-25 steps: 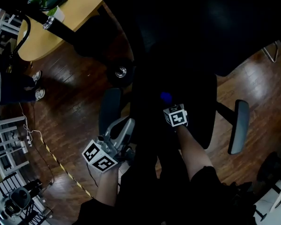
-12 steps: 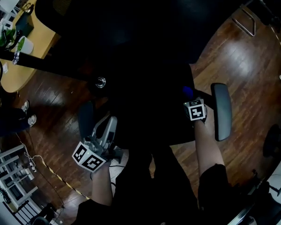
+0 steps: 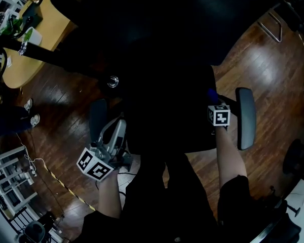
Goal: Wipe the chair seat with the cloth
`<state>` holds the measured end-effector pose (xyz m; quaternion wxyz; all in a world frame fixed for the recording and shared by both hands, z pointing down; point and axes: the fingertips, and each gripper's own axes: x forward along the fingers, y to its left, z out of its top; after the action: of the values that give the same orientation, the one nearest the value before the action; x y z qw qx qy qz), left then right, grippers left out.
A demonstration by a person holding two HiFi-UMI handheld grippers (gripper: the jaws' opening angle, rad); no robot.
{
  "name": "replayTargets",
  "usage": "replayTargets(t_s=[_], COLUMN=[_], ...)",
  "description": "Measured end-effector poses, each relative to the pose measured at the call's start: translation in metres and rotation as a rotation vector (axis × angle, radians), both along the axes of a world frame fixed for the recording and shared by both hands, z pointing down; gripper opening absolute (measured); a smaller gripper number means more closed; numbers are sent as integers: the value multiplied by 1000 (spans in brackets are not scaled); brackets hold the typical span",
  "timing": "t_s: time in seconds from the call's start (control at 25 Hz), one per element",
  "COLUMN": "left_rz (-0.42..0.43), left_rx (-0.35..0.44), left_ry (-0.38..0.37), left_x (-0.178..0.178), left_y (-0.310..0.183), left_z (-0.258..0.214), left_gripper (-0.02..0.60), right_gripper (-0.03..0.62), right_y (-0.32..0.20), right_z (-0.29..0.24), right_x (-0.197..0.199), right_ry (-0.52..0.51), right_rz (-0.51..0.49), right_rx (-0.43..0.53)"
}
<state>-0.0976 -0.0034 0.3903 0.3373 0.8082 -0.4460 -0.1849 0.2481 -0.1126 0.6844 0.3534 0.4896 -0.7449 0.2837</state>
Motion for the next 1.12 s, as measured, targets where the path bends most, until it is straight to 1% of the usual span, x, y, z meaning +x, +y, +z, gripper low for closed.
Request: replayTargets(t_s=[0.08, 0.16, 0.28, 0.32, 0.44, 0.52, 0.6, 0.68, 0.76, 0.84, 0.92, 1.0, 1.12], left_rz=[-21, -38, -67, -80, -116, -129, -139, -151, -158, -160, -159, -149, -119], left_rx=[3, 8, 21, 26, 35, 37, 36, 31, 27, 26, 23, 24, 30], left_ry=[8, 16, 11, 10, 3, 3, 7, 9, 7, 5, 3, 6, 7], left_x=[-8, -15, -26, -31, -44, -49, -51, -53, -57, -60, -61, -56, -47], left_y=[4, 8, 19, 24, 36, 42, 48, 55, 60, 64, 65, 64, 57], left_z=[3, 1, -8, -12, -19, -21, -20, -19, -18, -16, -15, -16, -18], left_gripper=[-8, -8, -8, -8, -8, -8, -8, -8, -8, -8, -8, -8, -8], right_gripper=[37, 37, 37, 38, 38, 38, 37, 37, 37, 38, 37, 37, 37], right_y=[5, 13, 32, 41, 75, 98, 124, 148, 159, 159, 159, 160, 153], right_z=[5, 2, 2, 4, 5, 0, 1, -2, 4, 7, 7, 13, 19], right_x=[-18, -56, -129, -156, -243, -293, -333, -362, -372, -372, -368, -354, -318], right_ry=[-28, -64, -101, -128, -253, -309, -353, -377, -371, -377, -369, -346, -316], right_rz=[-15, -78, -204, -246, -356, -429, -496, -546, -542, -532, -552, -552, -491], right_rx=[-6, -12, -28, -42, -86, -115, -157, -189, -179, -152, -144, -147, -156])
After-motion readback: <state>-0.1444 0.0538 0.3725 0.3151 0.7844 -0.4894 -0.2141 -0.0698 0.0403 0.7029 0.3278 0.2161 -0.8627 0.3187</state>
